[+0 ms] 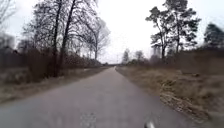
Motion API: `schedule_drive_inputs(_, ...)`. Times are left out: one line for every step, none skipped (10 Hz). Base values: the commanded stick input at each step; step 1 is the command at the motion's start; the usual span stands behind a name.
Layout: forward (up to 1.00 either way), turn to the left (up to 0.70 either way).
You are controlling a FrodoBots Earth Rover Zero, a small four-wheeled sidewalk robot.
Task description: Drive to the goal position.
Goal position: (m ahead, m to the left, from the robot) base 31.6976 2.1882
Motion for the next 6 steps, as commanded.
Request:
schedule_drive_inputs(0.85, -0.34)
schedule_drive_inputs(0.85, -0.34)
schedule_drive_inputs(0.85, -0.19)
schedule_drive_inputs(0.85, 0.0)
schedule_drive_inputs(0.85, 0.0)
schedule_drive_inputs(0.85, 0.0)
